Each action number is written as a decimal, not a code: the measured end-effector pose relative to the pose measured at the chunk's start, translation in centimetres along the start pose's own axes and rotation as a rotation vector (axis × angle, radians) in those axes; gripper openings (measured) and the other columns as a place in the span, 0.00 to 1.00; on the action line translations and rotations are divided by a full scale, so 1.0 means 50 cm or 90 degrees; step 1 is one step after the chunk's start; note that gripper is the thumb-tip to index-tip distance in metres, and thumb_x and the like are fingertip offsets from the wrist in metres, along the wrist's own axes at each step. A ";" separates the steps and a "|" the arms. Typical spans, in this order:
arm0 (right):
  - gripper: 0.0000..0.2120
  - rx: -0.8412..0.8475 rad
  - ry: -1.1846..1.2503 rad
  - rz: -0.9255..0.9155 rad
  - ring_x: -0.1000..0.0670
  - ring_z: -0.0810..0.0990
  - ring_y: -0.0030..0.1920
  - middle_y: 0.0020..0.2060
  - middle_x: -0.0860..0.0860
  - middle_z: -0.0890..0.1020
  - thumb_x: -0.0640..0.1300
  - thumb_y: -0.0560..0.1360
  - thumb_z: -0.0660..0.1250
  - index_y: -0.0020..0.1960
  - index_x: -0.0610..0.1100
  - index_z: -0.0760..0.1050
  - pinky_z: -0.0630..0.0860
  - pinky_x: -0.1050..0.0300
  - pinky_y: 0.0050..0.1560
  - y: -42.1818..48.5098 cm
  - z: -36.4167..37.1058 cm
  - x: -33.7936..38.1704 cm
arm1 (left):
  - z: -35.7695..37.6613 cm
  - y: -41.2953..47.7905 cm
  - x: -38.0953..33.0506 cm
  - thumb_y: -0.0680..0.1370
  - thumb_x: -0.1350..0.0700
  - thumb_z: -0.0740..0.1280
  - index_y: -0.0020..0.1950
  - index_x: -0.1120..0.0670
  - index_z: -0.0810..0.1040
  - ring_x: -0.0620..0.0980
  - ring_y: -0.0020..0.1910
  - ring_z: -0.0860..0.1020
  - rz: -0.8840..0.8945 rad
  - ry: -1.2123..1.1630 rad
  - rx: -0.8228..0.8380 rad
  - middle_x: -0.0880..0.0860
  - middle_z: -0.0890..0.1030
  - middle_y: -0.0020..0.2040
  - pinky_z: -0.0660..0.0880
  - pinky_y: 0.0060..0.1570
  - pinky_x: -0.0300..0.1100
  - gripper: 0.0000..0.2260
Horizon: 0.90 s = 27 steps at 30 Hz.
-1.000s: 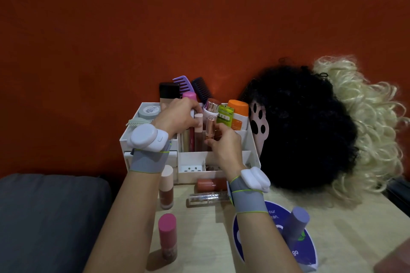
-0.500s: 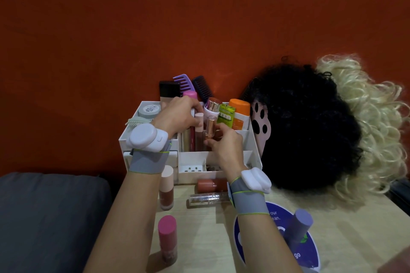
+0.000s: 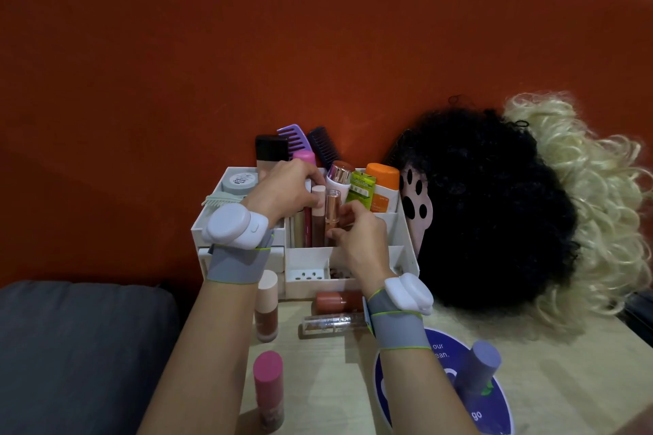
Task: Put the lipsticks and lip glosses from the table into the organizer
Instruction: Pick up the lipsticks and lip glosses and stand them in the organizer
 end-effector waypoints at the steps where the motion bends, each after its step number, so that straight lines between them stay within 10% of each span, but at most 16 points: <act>1: 0.12 -0.002 0.001 0.000 0.43 0.81 0.50 0.48 0.44 0.84 0.35 0.70 0.71 0.52 0.43 0.76 0.78 0.45 0.54 0.000 0.000 0.000 | 0.001 0.000 0.000 0.69 0.60 0.74 0.52 0.54 0.81 0.49 0.45 0.74 -0.001 -0.004 -0.001 0.50 0.77 0.44 0.68 0.44 0.41 0.13; 27: 0.09 0.002 0.008 0.008 0.43 0.82 0.47 0.42 0.42 0.84 0.35 0.68 0.73 0.47 0.40 0.76 0.78 0.46 0.53 0.007 -0.003 -0.007 | 0.003 0.003 0.003 0.68 0.59 0.74 0.51 0.52 0.81 0.56 0.55 0.77 -0.014 0.006 0.008 0.49 0.77 0.43 0.71 0.62 0.56 0.12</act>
Point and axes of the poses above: each hand's wrist, its own y-axis towards the middle knuckle, its own z-axis out of the palm, x = y × z, the point moved 4 cm from there along y, towards the middle knuckle
